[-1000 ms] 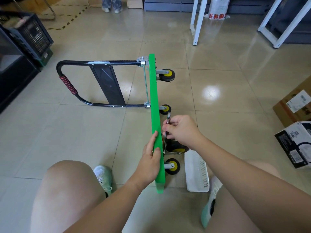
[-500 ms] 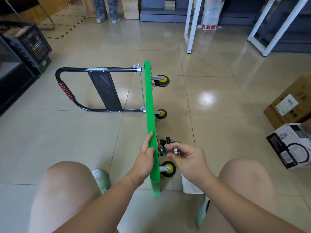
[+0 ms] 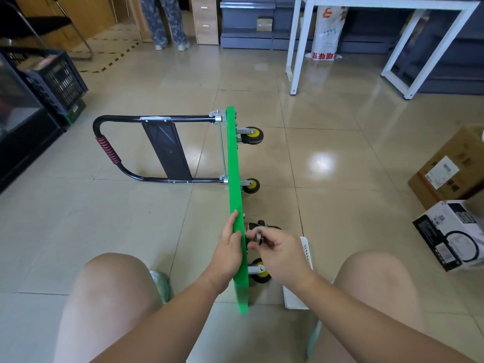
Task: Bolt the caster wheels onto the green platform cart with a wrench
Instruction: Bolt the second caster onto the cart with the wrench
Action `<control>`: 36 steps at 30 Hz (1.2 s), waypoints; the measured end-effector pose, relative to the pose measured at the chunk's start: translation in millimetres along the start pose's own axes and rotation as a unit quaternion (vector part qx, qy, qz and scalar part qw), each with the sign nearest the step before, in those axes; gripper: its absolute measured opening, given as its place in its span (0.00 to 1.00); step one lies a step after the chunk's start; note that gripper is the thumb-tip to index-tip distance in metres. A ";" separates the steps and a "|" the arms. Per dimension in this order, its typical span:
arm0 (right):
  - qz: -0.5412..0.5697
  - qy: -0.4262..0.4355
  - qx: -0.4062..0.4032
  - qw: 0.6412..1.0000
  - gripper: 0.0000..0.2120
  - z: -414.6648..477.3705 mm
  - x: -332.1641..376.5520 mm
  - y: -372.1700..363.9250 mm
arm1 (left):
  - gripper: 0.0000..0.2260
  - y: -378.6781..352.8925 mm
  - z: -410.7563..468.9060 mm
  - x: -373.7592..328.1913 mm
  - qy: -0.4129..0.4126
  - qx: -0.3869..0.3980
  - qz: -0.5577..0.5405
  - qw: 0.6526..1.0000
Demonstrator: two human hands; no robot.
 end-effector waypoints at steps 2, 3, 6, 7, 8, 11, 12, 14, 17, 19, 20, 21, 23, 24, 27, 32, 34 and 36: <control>-0.016 -0.006 -0.005 1.000 0.16 13.3 7.6 3.5 | 0.24 -2.4 -1.8 -1.6 -0.005 -0.012 0.000 1.000; -0.020 -0.009 -0.003 1.000 0.13 20.5 11.0 5.1 | 0.23 -3.6 -2.7 -3.2 -0.013 -0.017 0.007 1.000; -0.020 -0.044 0.016 0.999 0.08 43.4 17.7 7.9 | 0.23 -4.3 -1.9 0.2 -0.034 -0.020 0.037 0.999; -0.010 -0.065 0.023 0.998 0.08 50.9 20.1 8.7 | 0.23 -4.2 -1.1 2.7 -0.036 -0.020 0.047 0.998; -0.003 -0.086 0.031 0.996 0.08 58.2 22.5 9.1 | 0.23 -3.4 -0.3 5.5 -0.038 -0.021 0.055 0.998; -0.012 -0.121 0.046 0.992 0.07 79.0 27.8 10.6 | 0.23 -2.6 0.7 11.0 -0.046 -0.024 0.068 0.996; -0.022 -0.131 0.050 0.990 0.06 85.7 29.0 10.7 | 0.23 -2.4 1.5 12.6 -0.049 -0.026 0.070 0.996; -0.041 -0.145 0.067 0.986 0.05 96.5 31.3 9.8 | 0.23 -2.4 3.9 15.0 -0.046 -0.029 0.073 0.996; -0.076 -0.142 0.081 0.984 0.02 101.7 36.3 9.9 | 0.22 -2.5 3.9 15.4 -0.052 -0.027 0.078 0.995; -0.048 -0.135 0.064 0.988 0.02 97.0 42.8 14.3 | 0.22 -1.8 3.0 16.4 -0.057 -0.026 0.074 0.995; -0.024 -0.126 0.050 0.990 0.03 92.9 47.3 18.5 | 0.22 -1.5 2.9 17.1 -0.057 -0.024 0.071 0.996; -0.007 -0.114 0.037 0.993 0.03 87.0 51.8 23.8 | 0.22 -1.3 3.0 17.4 -0.057 -0.022 0.068 0.996; -0.008 -0.087 0.018 0.996 0.04 70.6 57.3 33.6 | 0.22 -1.6 3.3 18.6 -0.062 -0.018 0.068 0.996; -0.015 -0.077 0.016 0.997 0.04 60.7 57.5 36.6 | 0.22 -1.8 3.5 18.7 -0.065 -0.017 0.070 0.995; 0.017 -0.074 0.007 0.997 0.10 33.0 47.0 38.2 | 0.22 -1.4 4.3 20.9 -0.073 -0.018 0.068 0.995; 0.075 -0.086 0.002 0.993 0.14 2.4 21.9 22.4 | 0.23 0.0 4.3 22.0 -0.083 -0.010 0.068 0.994; 0.077 -0.072 -0.003 0.994 0.18 -4.7 12.9 16.2 | 0.23 0.3 4.2 23.3 -0.080 -0.007 0.061 0.995; 0.083 -0.055 -0.003 0.995 0.22 -9.3 5.3 10.6 | 0.23 0.2 3.6 21.6 -0.076 -0.003 0.052 0.996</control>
Point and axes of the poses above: each hand's wrist, its own z-axis towards the middle knuckle, its own y-axis out of the back of the hand, x = y × z, the point moved 1 cm from there along z, towards the middle knuckle, and after that the axes turned 12 degrees about -y, right-handed, at the moved point
